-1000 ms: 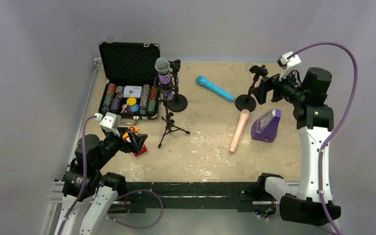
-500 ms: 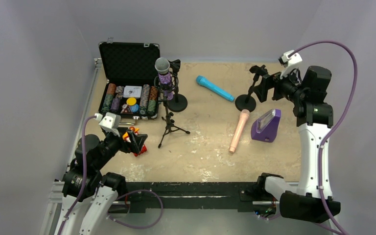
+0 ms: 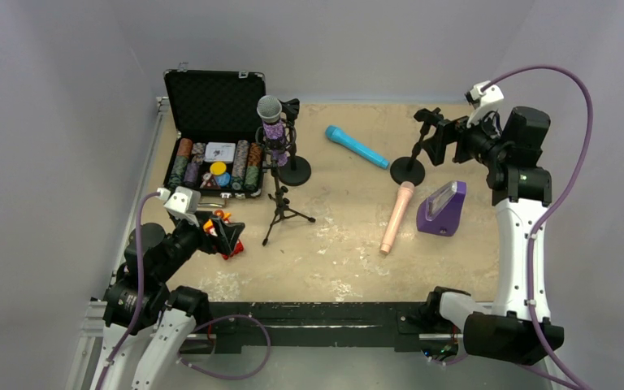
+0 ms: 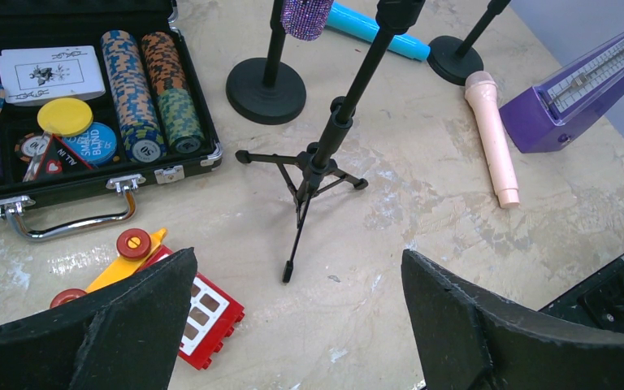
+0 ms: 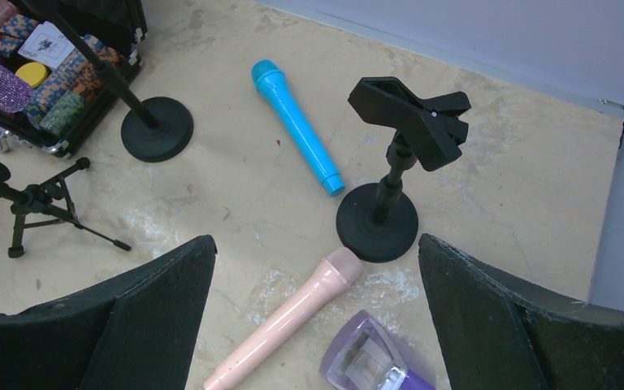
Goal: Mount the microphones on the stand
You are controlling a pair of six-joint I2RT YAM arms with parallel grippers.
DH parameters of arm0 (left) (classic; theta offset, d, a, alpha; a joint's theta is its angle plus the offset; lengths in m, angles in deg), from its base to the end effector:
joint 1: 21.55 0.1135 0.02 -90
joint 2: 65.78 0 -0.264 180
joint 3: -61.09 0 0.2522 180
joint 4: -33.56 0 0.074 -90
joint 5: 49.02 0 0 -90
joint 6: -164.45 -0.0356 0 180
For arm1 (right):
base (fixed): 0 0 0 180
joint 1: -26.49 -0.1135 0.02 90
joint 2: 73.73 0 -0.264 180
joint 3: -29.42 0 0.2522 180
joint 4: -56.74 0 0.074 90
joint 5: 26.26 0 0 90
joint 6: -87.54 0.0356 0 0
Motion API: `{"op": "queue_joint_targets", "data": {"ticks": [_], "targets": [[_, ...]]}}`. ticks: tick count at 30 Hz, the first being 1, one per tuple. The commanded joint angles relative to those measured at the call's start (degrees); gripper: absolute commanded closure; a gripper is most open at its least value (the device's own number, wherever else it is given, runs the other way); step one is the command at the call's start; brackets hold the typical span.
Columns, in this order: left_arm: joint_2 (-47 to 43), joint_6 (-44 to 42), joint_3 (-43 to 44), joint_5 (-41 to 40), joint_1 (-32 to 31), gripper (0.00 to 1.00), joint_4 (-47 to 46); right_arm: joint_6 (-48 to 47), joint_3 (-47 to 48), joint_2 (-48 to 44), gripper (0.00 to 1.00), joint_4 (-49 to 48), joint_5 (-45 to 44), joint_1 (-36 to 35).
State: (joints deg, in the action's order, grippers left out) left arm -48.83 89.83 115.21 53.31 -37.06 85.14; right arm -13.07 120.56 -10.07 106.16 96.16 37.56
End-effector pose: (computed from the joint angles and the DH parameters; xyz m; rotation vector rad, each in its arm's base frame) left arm 0.0691 -0.0271 0.3158 0.1569 1.8480 -0.5741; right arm 0.2226 -0.0241 0.4276 -0.3590 1.8684 0.2960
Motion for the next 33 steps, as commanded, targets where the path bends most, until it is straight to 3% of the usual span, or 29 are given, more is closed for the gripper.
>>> {"op": "queue_joint_targets", "data": {"ticks": [1, 22, 33], "targets": [[-0.5, -1.2, 0.0, -0.4, 0.0, 0.01, -1.5, 1.0, 0.0, 0.1, 0.01, -2.4, -0.7, 0.5], [-0.3, -1.2, -0.1, -0.7, 0.0, 0.01, -1.5, 4.3, 0.4, 4.9, 0.01, -9.6, -0.1, 1.1], [0.0, -1.2, -0.1, -1.0, 0.0, 0.01, -1.4, -25.4, 2.0, 11.0, 0.03, -4.7, 9.1, 1.0]]}}
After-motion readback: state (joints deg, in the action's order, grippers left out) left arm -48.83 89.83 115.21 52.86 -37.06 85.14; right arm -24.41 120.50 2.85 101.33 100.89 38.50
